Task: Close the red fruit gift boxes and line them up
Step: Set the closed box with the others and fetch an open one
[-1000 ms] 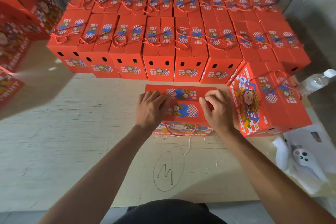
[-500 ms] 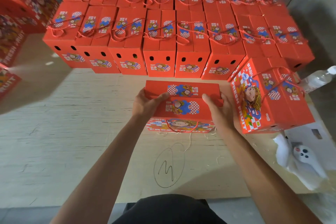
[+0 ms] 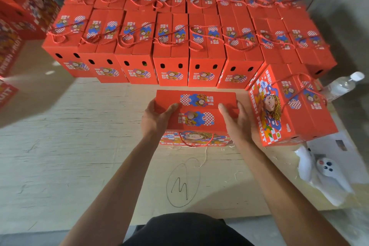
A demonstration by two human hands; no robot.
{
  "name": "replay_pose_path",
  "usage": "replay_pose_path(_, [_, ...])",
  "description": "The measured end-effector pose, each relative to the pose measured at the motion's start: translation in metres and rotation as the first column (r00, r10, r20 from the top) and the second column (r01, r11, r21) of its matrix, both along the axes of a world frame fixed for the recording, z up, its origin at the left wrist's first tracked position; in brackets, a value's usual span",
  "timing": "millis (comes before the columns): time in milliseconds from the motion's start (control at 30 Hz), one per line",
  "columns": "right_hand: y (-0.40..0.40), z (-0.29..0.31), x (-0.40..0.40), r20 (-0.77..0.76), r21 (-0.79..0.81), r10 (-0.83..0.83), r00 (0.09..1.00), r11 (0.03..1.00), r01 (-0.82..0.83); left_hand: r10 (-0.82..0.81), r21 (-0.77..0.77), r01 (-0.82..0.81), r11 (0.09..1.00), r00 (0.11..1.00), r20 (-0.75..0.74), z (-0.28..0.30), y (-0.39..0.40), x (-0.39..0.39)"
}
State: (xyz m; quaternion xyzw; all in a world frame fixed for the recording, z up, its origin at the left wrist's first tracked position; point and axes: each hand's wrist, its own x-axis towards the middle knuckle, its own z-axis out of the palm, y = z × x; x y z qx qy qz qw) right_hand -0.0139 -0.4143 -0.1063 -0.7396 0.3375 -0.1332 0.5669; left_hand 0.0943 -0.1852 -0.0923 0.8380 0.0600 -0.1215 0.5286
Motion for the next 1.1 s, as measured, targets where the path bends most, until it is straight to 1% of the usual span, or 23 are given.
replay_pose_path(200, [-0.003, -0.003, -0.008, 0.011, 0.147, -0.01, 1.0, 0.989, 0.008, -0.068, -0.142, 0.048, 0.989, 0.988, -0.139, -0.005, 0.003, 0.004])
replay_pose_path(267, [-0.001, -0.001, -0.007, 0.021, 0.161, -0.027, 0.999, 0.987, 0.024, -0.069, -0.153, 0.047, 0.987, 0.987, -0.146, -0.006, 0.002, 0.005])
replay_pose_path(367, [-0.004, -0.002, -0.004, 0.053, 0.138, -0.039, 0.998, 0.99, 0.031, -0.045, -0.168, 0.019, 0.986, 0.987, -0.157, -0.009, 0.001, 0.006])
replay_pose_path(567, [-0.007, -0.009, -0.007, 0.075, 0.134, -0.028, 0.997, 0.991, 0.018, -0.015, -0.164, -0.011, 0.986, 0.987, -0.159, -0.014, 0.001, 0.007])
replay_pose_path(700, [-0.007, -0.007, -0.009, 0.061, 0.116, -0.009, 0.998, 0.993, 0.002, -0.042, -0.157, 0.017, 0.987, 0.987, -0.155, -0.007, 0.001, 0.006])
replay_pose_path(833, [-0.004, -0.005, -0.007, 0.047, 0.177, 0.009, 0.999, 0.984, -0.017, -0.104, -0.189, 0.07, 0.979, 0.98, -0.173, -0.003, 0.002, 0.006])
replay_pose_path(933, [-0.005, -0.008, -0.009, 0.061, 0.199, -0.001, 0.998, 0.98, -0.011, -0.117, -0.185, 0.083, 0.979, 0.977, -0.181, -0.003, 0.001, 0.007])
replay_pose_path(1000, [-0.006, -0.01, -0.009, 0.061, 0.203, -0.025, 0.998, 0.979, 0.012, -0.106, -0.159, 0.077, 0.984, 0.976, -0.188, -0.005, 0.002, 0.007])
replay_pose_path(1100, [-0.008, -0.013, -0.007, 0.063, 0.18, -0.042, 0.997, 0.983, 0.03, -0.09, -0.056, 0.083, 0.995, 0.985, -0.147, -0.006, 0.003, 0.008])
